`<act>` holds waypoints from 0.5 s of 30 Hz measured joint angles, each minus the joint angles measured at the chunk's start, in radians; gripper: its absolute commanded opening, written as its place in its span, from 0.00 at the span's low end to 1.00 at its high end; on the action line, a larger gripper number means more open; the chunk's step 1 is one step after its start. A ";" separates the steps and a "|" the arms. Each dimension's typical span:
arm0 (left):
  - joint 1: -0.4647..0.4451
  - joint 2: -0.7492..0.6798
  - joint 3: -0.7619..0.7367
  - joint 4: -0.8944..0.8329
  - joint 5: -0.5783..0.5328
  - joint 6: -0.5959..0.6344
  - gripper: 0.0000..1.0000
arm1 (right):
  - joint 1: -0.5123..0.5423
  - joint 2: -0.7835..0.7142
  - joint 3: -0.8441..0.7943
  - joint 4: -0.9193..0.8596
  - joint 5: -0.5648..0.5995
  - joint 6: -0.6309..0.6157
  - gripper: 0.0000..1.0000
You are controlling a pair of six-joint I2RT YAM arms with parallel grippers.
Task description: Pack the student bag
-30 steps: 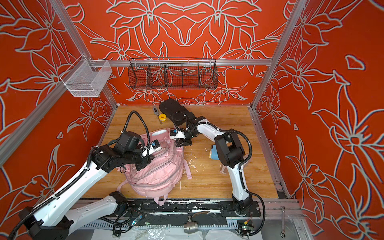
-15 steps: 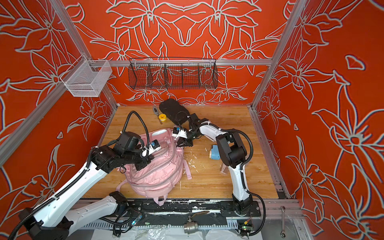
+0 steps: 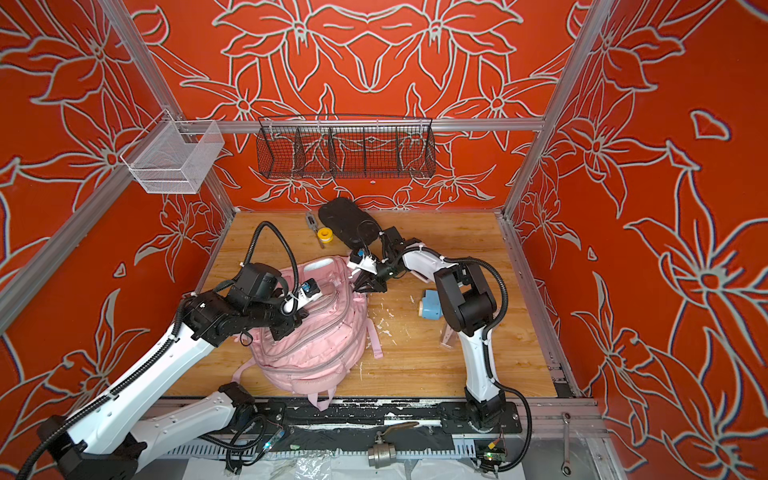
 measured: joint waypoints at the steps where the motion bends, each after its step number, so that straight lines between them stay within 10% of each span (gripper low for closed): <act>1: 0.000 -0.001 0.000 0.000 0.000 0.000 0.00 | -0.002 0.000 -0.001 0.002 -0.006 0.001 0.27; 15: 0.000 -0.003 0.000 0.001 -0.002 -0.001 0.00 | -0.006 -0.002 -0.001 -0.008 -0.018 0.066 0.23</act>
